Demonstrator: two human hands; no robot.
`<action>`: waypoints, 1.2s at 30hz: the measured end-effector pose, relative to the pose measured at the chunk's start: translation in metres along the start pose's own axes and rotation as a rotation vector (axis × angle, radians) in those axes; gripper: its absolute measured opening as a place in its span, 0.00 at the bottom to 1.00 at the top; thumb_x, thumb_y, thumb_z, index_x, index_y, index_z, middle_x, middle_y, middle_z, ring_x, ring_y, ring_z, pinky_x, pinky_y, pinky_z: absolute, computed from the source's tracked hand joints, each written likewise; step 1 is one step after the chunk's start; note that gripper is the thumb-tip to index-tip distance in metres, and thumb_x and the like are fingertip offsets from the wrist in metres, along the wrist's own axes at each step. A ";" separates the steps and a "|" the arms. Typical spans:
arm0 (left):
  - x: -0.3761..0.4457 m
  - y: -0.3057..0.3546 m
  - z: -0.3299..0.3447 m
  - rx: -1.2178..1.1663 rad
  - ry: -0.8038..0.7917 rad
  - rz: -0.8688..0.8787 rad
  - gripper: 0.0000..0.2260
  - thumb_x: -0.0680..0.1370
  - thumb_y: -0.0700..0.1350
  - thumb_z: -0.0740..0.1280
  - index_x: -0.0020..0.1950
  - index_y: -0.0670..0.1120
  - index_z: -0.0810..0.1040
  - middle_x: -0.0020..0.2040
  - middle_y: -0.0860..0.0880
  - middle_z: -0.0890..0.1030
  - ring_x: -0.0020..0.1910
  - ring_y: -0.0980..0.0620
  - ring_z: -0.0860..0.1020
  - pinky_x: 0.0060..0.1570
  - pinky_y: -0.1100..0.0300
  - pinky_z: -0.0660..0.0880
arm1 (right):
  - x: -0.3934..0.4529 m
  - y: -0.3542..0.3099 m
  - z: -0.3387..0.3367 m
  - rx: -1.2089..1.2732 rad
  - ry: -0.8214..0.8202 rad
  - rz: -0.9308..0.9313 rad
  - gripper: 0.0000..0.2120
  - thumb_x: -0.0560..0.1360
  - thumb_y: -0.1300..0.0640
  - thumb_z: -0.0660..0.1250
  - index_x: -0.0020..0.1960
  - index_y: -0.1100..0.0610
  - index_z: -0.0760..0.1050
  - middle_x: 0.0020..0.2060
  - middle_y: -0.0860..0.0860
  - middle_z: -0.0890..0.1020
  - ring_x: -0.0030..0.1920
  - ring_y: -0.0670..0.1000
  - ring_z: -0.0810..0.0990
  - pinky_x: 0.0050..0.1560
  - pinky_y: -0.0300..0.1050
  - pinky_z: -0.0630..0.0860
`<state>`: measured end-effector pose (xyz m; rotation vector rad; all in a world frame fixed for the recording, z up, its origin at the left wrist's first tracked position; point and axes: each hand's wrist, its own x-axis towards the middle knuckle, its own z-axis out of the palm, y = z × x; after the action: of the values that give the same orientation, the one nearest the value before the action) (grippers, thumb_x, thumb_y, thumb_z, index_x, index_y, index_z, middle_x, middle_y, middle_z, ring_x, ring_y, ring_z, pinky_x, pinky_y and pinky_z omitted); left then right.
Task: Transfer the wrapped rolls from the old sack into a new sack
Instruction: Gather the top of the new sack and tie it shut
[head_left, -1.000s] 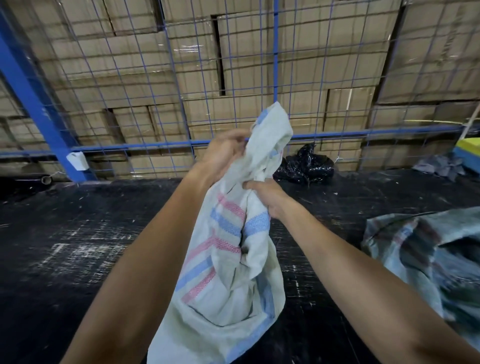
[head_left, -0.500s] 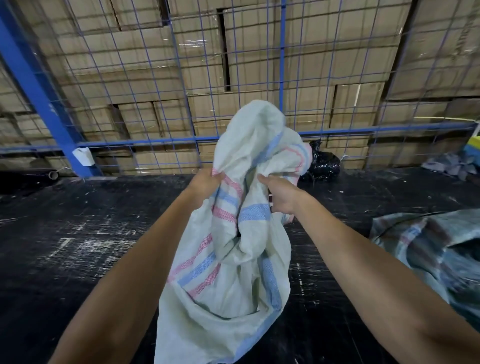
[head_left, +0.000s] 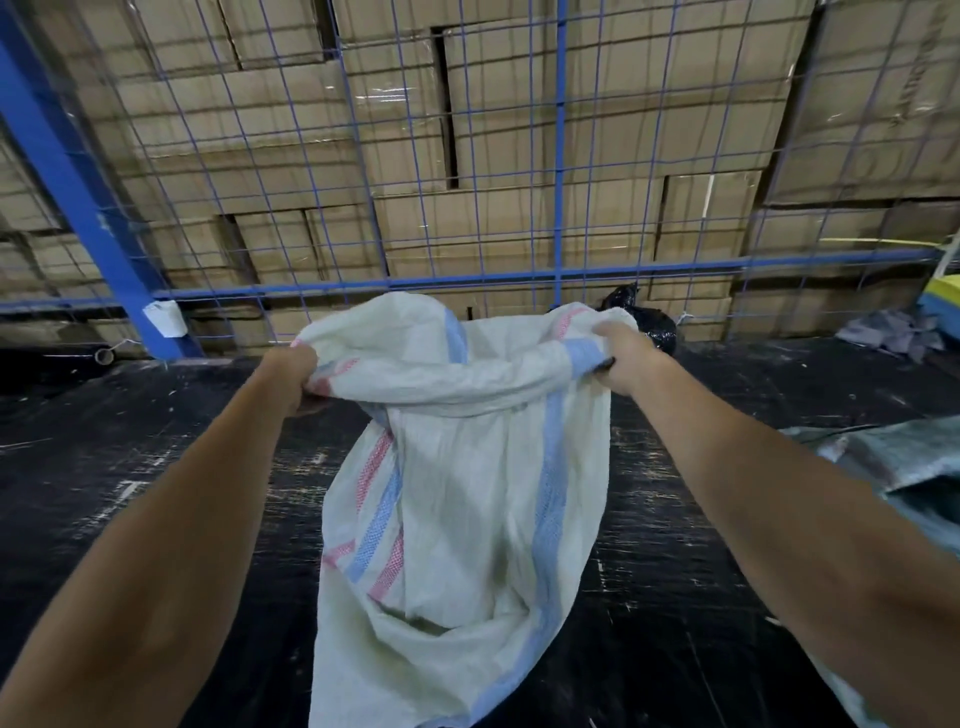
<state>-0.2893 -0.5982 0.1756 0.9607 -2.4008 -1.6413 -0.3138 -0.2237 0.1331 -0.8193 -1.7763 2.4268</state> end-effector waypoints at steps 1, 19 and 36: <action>-0.006 0.009 0.000 -0.177 -0.119 -0.040 0.15 0.83 0.44 0.59 0.67 0.40 0.72 0.54 0.42 0.80 0.51 0.41 0.80 0.44 0.49 0.78 | -0.008 -0.014 0.006 0.220 -0.078 0.027 0.11 0.76 0.58 0.66 0.57 0.62 0.73 0.47 0.57 0.78 0.43 0.54 0.80 0.43 0.46 0.81; -0.048 0.098 0.059 -0.449 -0.142 0.359 0.05 0.74 0.34 0.65 0.43 0.43 0.72 0.41 0.41 0.76 0.41 0.44 0.77 0.42 0.51 0.77 | -0.068 -0.008 0.047 0.096 -0.837 -0.128 0.27 0.77 0.64 0.64 0.64 0.34 0.70 0.60 0.53 0.78 0.61 0.59 0.78 0.60 0.68 0.74; -0.008 0.028 0.050 0.048 0.150 0.279 0.18 0.76 0.42 0.70 0.65 0.40 0.74 0.61 0.38 0.78 0.57 0.39 0.78 0.55 0.49 0.79 | -0.033 0.017 0.039 0.043 0.063 -0.006 0.23 0.69 0.64 0.77 0.57 0.60 0.68 0.38 0.56 0.76 0.30 0.48 0.71 0.33 0.39 0.75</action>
<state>-0.3156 -0.5469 0.1804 0.6882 -2.3558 -1.3711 -0.2978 -0.2748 0.1392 -0.8752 -1.6967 2.3979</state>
